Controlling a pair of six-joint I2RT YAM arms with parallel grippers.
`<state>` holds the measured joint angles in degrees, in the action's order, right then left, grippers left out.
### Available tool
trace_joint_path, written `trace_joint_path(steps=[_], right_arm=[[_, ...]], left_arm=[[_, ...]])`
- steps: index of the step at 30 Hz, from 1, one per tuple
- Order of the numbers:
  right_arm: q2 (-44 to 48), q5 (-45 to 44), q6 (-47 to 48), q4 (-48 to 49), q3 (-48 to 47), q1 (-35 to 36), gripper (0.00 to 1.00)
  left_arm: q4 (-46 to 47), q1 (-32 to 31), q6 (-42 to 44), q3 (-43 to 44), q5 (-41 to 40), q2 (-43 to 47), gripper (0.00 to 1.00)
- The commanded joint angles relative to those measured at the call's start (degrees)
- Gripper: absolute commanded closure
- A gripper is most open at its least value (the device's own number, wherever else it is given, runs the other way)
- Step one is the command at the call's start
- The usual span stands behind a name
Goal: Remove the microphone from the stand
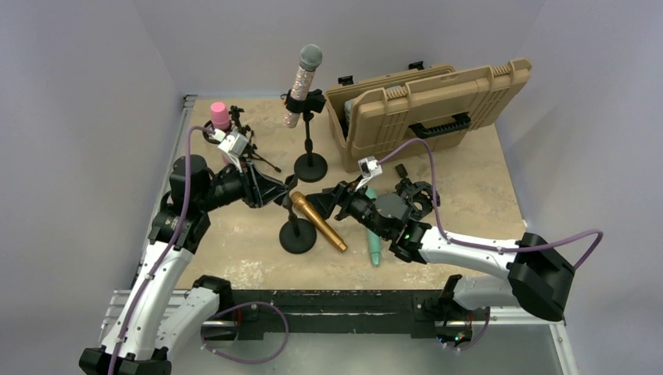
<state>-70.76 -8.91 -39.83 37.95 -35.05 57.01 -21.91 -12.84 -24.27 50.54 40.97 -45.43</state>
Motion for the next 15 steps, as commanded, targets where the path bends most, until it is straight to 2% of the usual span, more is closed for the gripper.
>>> trace_joint_path(steps=[1,5,9,11,15], right_arm=[[-1.2,1.2,2.2,2.6,-1.5,0.2,0.32],[-0.8,0.6,2.6,2.2,-1.9,0.2,0.32],[0.5,-0.4,3.1,1.4,-2.1,0.2,0.31],[1.1,-1.2,3.8,1.0,-2.3,0.3,0.31],[2.7,-2.9,5.7,-0.4,-3.5,0.2,0.28]], left_arm=[[-9.7,0.3,2.9,-6.3,-5.2,-2.2,0.71],[-7.7,0.2,1.0,-8.8,-4.0,-3.5,0.71],[-9.1,0.2,1.9,-7.3,-4.6,-2.9,0.69],[-10.3,0.2,2.9,-5.0,-5.0,-2.1,0.62],[-17.3,0.2,7.6,5.8,-5.4,-3.6,0.40]])
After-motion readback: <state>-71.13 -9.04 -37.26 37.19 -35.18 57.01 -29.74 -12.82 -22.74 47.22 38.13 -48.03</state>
